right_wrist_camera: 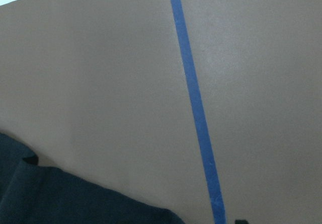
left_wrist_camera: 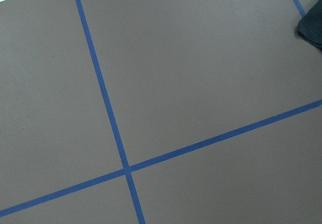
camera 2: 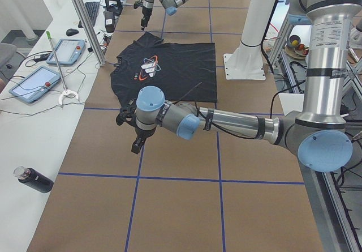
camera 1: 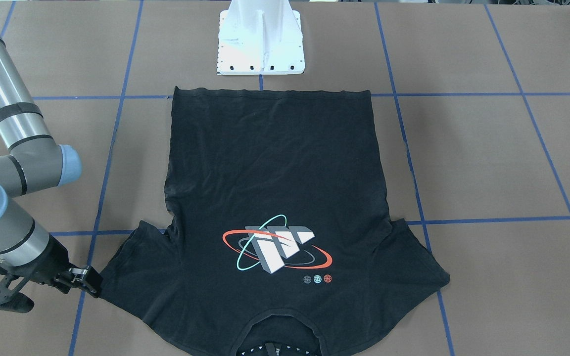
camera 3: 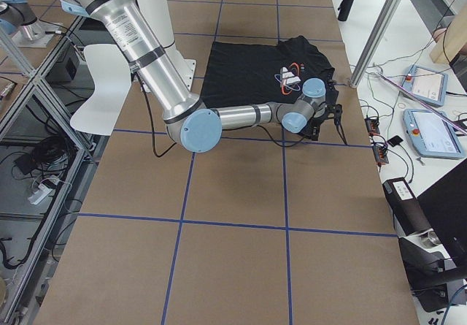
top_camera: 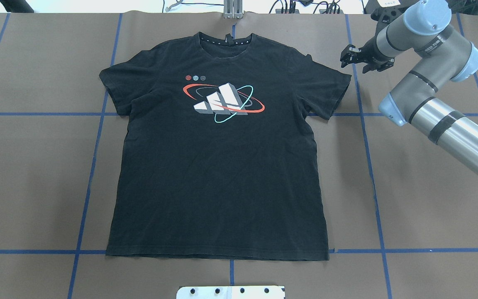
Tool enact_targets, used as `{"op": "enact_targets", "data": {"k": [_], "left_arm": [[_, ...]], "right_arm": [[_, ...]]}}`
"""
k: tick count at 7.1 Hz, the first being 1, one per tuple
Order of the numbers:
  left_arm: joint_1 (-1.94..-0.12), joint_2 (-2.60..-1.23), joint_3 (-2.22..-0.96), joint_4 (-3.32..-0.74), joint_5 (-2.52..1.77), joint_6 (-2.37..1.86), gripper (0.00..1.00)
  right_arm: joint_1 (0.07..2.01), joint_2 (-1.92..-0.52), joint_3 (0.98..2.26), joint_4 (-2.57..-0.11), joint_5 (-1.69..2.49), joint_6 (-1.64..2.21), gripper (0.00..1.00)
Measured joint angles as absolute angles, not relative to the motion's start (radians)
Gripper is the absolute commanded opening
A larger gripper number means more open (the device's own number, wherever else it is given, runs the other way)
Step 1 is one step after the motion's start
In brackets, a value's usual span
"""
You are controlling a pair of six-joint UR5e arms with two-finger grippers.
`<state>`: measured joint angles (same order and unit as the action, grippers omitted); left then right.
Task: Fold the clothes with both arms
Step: 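Move the right gripper to the black shirt's shoulder and sleeve nearest it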
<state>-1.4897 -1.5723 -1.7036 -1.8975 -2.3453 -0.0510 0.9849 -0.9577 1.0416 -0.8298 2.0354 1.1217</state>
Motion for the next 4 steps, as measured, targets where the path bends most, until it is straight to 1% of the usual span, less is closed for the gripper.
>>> {"op": "enact_targets", "data": {"k": [1, 2, 3, 4], "left_arm": [[-1.49, -1.572, -1.706, -1.898, -2.345, -0.052, 1.0], [-1.491, -1.573, -1.707, -1.898, -2.345, -0.052, 1.0], [-1.491, -1.573, -1.707, -1.898, -2.345, -0.052, 1.0], [-1.491, -1.574, -1.708, -1.898, -2.345, -0.052, 1.0]], "right_arm": [[0.974, -0.959, 1.037, -0.829, 2.022, 1.123, 0.47], [0.968, -0.962, 1.035, -0.829, 2.016, 1.124, 0.32], [0.966, -0.963, 1.035, -0.83, 2.013, 1.124, 0.22], [0.965, -0.964, 1.034, -0.831, 2.012, 1.124, 0.0]]}}
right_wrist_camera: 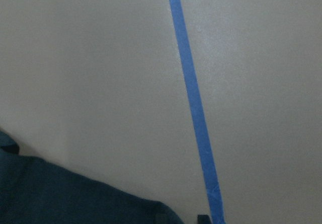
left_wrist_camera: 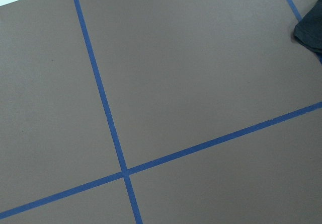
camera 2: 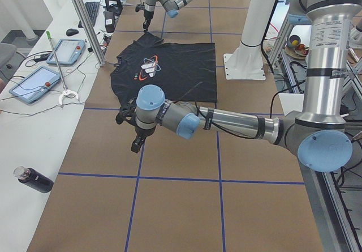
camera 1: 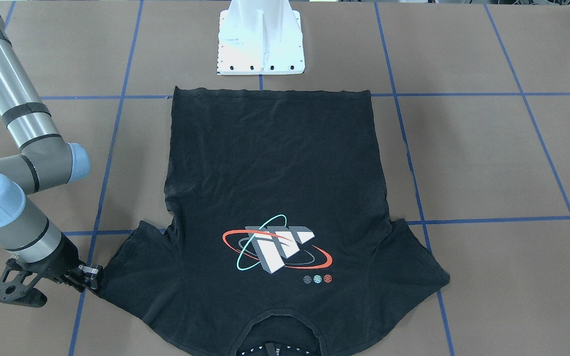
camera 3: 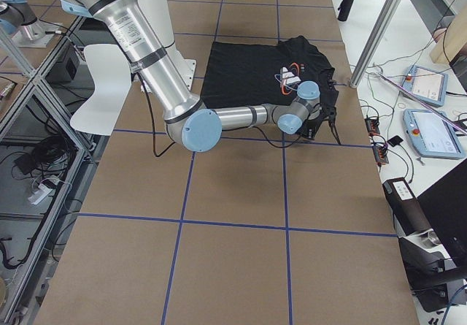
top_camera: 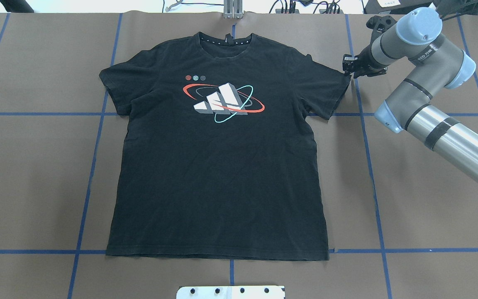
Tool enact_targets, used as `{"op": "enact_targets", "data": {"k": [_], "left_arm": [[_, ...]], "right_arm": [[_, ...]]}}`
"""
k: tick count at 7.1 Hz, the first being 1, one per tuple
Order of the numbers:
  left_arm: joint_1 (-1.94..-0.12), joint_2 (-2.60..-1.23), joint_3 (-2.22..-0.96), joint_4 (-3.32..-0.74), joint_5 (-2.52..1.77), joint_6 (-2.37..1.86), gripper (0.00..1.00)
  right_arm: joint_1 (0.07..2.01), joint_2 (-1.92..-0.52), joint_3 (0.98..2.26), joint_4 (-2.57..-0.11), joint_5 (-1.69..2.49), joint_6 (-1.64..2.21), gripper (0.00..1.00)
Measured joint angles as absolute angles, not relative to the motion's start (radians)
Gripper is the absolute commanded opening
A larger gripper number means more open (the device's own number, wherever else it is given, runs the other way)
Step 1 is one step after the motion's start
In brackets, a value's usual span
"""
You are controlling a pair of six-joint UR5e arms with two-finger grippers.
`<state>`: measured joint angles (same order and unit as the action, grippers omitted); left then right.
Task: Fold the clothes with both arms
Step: 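Move the right gripper to the black shirt's shoulder and sleeve nearest it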
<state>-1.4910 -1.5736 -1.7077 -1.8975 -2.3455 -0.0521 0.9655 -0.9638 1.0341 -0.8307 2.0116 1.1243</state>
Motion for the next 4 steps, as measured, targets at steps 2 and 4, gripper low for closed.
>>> {"op": "enact_targets", "data": {"k": [2, 4], "left_arm": [[-1.491, -1.574, -1.708, -1.901, -2.345, -0.052, 1.0], [-1.491, -1.573, -1.707, -1.902, -2.344, -0.053, 1.0]], "right_arm": [[0.965, -0.963, 1.034, -0.831, 2.011, 1.135, 0.0], [0.966, -0.957, 1.058, -0.83, 2.017, 1.18, 0.0]]}}
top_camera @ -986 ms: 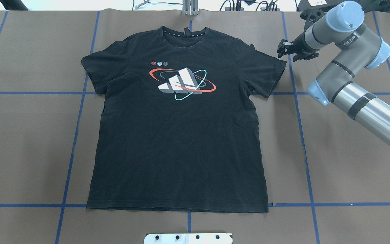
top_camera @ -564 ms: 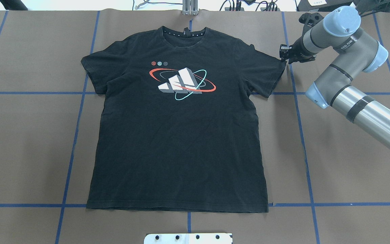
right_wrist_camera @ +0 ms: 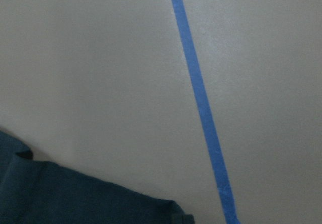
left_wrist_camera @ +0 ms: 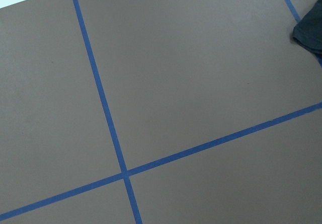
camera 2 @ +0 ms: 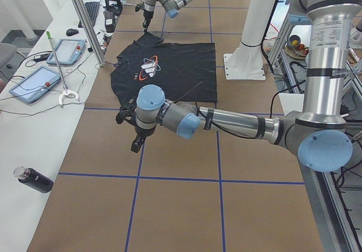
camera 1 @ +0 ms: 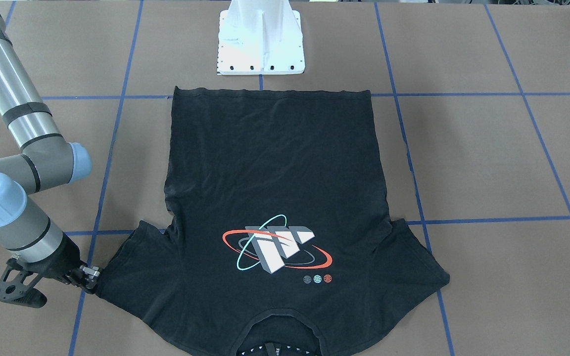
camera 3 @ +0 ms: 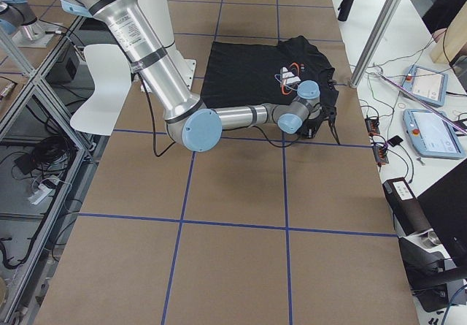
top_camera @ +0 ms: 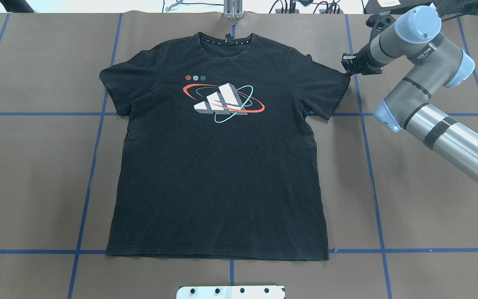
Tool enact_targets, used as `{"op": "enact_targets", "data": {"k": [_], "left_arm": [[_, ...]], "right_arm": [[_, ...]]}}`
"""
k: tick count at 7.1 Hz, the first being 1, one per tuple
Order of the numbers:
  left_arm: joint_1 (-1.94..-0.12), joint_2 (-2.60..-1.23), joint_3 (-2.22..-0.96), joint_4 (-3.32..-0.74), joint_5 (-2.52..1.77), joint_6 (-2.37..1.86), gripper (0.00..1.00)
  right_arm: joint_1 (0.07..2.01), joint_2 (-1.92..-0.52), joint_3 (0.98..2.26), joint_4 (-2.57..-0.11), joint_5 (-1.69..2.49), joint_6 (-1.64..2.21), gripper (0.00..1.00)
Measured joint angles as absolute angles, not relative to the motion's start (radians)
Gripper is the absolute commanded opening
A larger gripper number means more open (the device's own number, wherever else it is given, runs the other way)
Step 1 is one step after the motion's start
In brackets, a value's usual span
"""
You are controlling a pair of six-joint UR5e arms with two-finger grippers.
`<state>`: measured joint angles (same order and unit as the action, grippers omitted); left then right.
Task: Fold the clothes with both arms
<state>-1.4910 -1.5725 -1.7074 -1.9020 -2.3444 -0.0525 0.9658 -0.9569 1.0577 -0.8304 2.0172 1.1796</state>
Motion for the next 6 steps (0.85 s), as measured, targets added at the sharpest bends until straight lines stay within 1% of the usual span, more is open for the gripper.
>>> {"op": "enact_targets", "data": {"k": [3, 4, 5, 6], "left_arm": [[-1.491, -1.572, -1.721, -1.904, -2.345, -0.054, 1.0], [-1.491, -1.571, -1.729, -1.905, -2.345, -0.054, 1.0], [-1.491, -1.57, -1.735, -1.905, -2.345, -0.053, 1.0], [-1.491, -1.57, -1.738, -1.905, -2.344, -0.053, 1.0]], "right_arm": [[0.946, -0.964, 1.24, -0.833, 2.087, 1.309, 0.0], [0.915, -0.942, 1.259, -0.836, 2.078, 1.37, 0.0], [0.881, -0.896, 1.245, -0.841, 2.039, 1.425, 0.0], [0.855, -0.843, 1.201, -0.847, 1.999, 1.46, 0.0]]}}
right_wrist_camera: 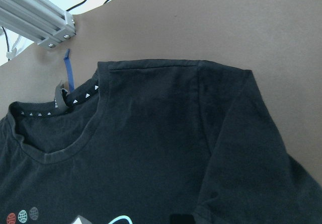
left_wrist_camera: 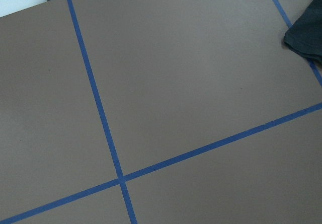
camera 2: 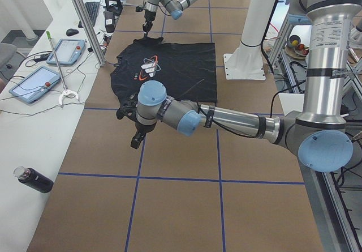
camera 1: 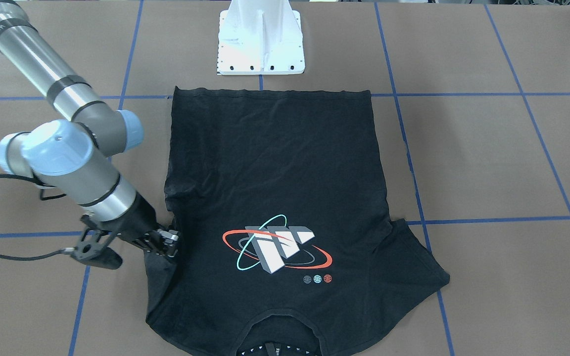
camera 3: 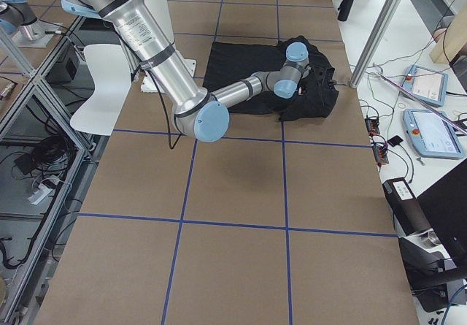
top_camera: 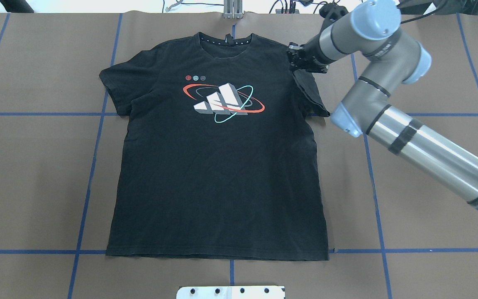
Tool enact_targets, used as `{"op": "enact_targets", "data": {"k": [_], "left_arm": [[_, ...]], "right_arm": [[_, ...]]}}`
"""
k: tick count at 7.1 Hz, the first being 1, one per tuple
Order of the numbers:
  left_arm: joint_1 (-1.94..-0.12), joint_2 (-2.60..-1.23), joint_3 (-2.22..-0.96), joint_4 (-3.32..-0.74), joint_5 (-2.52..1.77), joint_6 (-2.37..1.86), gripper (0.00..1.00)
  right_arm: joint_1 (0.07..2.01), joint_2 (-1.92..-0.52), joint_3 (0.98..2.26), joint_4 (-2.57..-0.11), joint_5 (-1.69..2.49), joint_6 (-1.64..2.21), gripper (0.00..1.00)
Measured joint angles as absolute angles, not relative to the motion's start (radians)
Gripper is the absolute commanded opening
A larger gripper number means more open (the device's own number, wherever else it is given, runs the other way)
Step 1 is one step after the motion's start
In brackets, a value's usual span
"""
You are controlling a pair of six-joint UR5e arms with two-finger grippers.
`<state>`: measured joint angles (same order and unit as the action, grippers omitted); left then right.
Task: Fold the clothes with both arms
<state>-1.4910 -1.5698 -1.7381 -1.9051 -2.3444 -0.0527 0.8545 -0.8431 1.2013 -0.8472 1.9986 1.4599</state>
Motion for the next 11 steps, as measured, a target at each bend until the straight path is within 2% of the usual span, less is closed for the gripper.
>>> {"op": "enact_targets", "data": {"k": [3, 6, 7, 11], "left_arm": [[-1.491, -1.567, -1.738, -1.909, -2.344, -0.052, 1.0], [-1.488, -1.578, -1.73, -1.919, -2.344, -0.052, 1.0], [-1.475, -1.599, -1.722, -1.923, -2.344, -0.058, 1.0], [-1.269, -1.8, -1.587, -2.03, -2.339, -0.327, 1.0]], "right_arm": [[0.817, -0.719, 1.053, -0.852, 1.926, 1.48, 0.0], [0.793, -0.66, 0.975, -0.853, 1.876, 1.482, 0.0], [0.787, -0.651, 0.957, -0.853, 1.862, 1.482, 0.99], [0.765, -0.634, 0.946, -0.853, 1.834, 1.486, 1.0]]}}
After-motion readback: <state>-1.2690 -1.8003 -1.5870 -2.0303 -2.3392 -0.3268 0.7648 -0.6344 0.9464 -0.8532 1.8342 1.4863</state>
